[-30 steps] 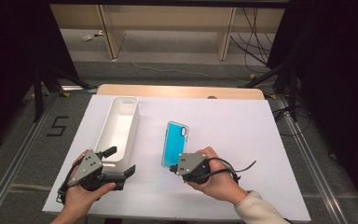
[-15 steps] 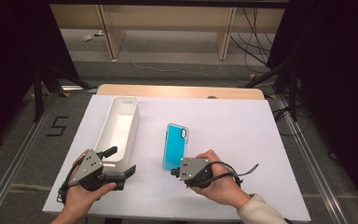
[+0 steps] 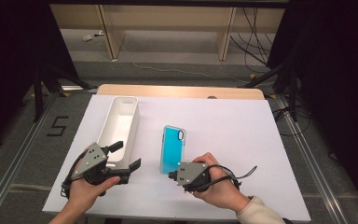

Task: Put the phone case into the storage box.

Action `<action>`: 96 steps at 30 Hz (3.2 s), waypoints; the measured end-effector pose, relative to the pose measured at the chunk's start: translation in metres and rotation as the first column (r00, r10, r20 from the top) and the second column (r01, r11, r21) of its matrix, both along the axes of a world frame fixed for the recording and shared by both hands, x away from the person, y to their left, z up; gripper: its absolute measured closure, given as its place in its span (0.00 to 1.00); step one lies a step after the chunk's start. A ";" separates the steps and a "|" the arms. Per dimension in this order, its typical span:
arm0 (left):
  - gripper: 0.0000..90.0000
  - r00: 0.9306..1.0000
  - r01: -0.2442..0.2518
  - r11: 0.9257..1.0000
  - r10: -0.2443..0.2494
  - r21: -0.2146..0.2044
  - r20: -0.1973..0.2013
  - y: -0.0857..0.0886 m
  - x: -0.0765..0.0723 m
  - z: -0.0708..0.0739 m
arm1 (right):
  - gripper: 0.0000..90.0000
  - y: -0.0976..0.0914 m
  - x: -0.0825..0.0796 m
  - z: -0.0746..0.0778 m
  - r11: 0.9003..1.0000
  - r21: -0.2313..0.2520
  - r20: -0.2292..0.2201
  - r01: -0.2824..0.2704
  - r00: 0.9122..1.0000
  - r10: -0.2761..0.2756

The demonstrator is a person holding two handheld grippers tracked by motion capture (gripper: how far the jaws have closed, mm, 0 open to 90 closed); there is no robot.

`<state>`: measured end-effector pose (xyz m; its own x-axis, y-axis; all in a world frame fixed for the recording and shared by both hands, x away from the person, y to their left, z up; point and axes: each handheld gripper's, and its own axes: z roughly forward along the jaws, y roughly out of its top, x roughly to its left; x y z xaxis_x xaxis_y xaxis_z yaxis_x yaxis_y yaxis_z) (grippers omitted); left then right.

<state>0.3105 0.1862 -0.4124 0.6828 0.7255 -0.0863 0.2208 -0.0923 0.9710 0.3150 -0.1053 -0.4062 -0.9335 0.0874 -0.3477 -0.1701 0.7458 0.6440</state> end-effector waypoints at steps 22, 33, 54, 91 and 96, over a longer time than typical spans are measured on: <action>0.21 0.997 0.035 0.992 -0.025 0.120 -0.078 -0.063 0.047 0.025 | 1.00 0.001 -0.003 -0.003 1.000 -0.004 -0.007 -0.005 1.000 0.005; 0.36 0.989 0.009 0.982 0.019 0.190 -0.144 -0.082 0.056 0.022 | 1.00 0.005 -0.002 -0.005 1.000 -0.030 0.011 -0.005 1.000 0.006; 0.73 0.957 -0.013 0.988 0.056 0.151 -0.284 -0.085 0.066 0.015 | 1.00 0.013 -0.005 -0.011 0.996 -0.092 0.052 0.003 0.999 0.001; 0.92 0.968 0.014 1.000 -0.016 -0.011 -0.251 -0.075 0.056 0.025 | 0.66 0.005 0.005 -0.014 0.994 0.068 -0.001 0.090 0.996 -0.091; 0.92 0.975 0.003 1.000 -0.004 -0.008 -0.221 -0.069 0.056 0.026 | 0.48 -0.011 0.012 -0.006 0.965 0.193 -0.059 0.178 0.984 -0.170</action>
<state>0.3662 0.1171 -0.3865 0.6488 0.7219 -0.2407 0.4295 -0.0863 0.8989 0.3267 -0.1168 -0.4125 -0.9113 0.3124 -0.2683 -0.0185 0.6197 0.7846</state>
